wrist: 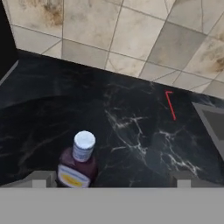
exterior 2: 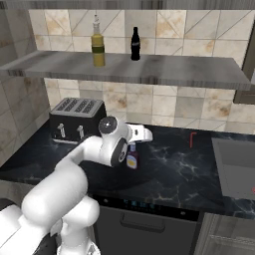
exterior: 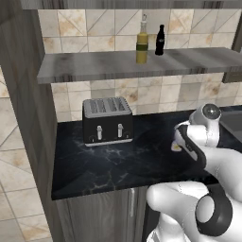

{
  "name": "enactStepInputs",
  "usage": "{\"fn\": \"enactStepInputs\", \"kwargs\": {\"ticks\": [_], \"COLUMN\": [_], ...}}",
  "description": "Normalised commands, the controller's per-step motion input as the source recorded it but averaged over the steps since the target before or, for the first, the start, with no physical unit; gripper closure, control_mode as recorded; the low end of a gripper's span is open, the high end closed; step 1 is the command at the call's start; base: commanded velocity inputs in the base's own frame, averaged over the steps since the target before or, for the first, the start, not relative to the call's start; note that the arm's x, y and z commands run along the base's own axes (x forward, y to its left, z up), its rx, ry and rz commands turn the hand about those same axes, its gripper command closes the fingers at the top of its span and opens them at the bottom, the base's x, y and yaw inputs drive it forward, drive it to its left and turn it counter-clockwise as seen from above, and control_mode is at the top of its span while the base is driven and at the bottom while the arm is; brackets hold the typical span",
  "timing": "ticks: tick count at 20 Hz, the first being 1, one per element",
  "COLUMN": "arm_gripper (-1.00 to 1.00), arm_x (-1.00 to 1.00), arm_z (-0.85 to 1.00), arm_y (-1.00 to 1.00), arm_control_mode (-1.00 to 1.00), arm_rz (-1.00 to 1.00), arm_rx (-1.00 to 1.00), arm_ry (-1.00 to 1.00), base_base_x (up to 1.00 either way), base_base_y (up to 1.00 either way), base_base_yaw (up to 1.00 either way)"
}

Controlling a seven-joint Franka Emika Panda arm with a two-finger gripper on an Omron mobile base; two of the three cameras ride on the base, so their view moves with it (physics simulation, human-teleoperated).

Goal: Pick the condiment bottle and oil and vinegar bottle from the counter and place them in the cabinet.

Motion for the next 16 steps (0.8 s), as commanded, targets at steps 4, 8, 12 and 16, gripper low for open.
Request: {"fn": "enactStepInputs", "kwargs": {"ticks": [4, 8, 12, 16], "arm_gripper": [-1.00, -1.00, -1.00, -1.00], "arm_x": [0.01, 0.00, 0.06, 0.07], "arm_z": [-0.02, -0.20, -0.19, -0.11], "arm_y": [-0.06, -0.11, -0.03, 0.00], "arm_control_mode": [-1.00, -1.00, -1.00, -1.00], "arm_rz": [0.00, -0.02, -0.07, -0.08], "arm_rx": [0.07, 0.09, 0.09, 0.08], "arm_ry": [0.02, 0.00, 0.00, 0.00], "base_base_x": [0.00, 0.00, 0.00, 0.00], "base_base_y": [0.00, 0.00, 0.00, 0.00], "base_base_yaw": [0.00, 0.00, 0.00, 0.00]}}
